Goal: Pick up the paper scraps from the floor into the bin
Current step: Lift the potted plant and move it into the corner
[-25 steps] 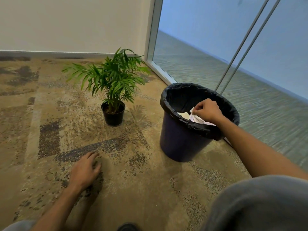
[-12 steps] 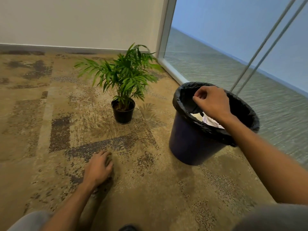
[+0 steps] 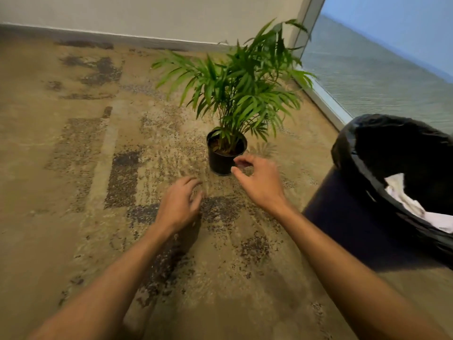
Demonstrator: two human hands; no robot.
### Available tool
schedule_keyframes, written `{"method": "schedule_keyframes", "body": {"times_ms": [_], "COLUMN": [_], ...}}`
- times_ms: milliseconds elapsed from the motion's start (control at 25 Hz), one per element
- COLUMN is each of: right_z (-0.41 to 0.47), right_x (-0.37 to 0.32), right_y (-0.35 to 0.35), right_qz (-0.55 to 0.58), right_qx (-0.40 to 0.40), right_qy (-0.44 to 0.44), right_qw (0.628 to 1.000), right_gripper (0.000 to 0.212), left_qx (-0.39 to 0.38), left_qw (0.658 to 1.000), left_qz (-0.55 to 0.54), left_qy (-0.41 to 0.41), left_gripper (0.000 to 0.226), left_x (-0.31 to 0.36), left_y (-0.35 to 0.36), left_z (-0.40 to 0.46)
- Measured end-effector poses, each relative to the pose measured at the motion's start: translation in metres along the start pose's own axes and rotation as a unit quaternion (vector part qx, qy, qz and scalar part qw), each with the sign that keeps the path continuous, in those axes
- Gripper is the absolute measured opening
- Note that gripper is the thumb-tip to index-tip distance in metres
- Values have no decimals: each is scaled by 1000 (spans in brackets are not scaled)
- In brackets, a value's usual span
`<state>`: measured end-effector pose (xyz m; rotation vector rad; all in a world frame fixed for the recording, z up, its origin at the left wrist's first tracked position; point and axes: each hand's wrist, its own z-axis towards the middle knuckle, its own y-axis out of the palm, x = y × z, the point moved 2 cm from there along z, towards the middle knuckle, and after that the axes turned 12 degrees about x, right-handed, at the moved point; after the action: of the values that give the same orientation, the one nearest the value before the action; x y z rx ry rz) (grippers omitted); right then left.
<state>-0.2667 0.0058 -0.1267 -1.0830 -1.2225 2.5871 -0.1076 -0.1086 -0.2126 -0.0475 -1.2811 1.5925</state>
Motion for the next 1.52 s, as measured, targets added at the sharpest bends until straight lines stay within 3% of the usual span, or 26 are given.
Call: {"method": "schedule_keyframes", "body": {"times_ms": [80, 280, 560, 800, 960, 1320, 1520], "right_z": [6, 41, 57, 110, 157, 281, 320], "right_x": [9, 23, 36, 7, -36, -171, -205], "right_y": [27, 73, 97, 69, 43, -59, -115], "right_qz": [15, -13, -51, -47, -51, -27, -11], "right_qx": [2, -19, -71, -88, -118, -68, -33], "right_qy": [41, 38, 20, 32, 59, 77, 43], "right_qw": [999, 999, 996, 994, 990, 994, 998], "right_gripper": [34, 35, 19, 18, 22, 23, 18], "left_qx": [1, -41, -45, -124, -158, -127, -105], "left_qw": [1000, 995, 956, 961, 959, 961, 959], "left_qz": [-8, 39, 36, 22, -14, -30, -53], "left_qy": [13, 77, 287, 246, 235, 242, 258], "left_gripper": [39, 49, 9, 16, 20, 26, 23], "left_x": [0, -4, -15, -4, 20, 78, 123], "left_y": [8, 34, 39, 13, -42, -192, -244], "left_z": [33, 101, 144, 193, 245, 369, 413]}}
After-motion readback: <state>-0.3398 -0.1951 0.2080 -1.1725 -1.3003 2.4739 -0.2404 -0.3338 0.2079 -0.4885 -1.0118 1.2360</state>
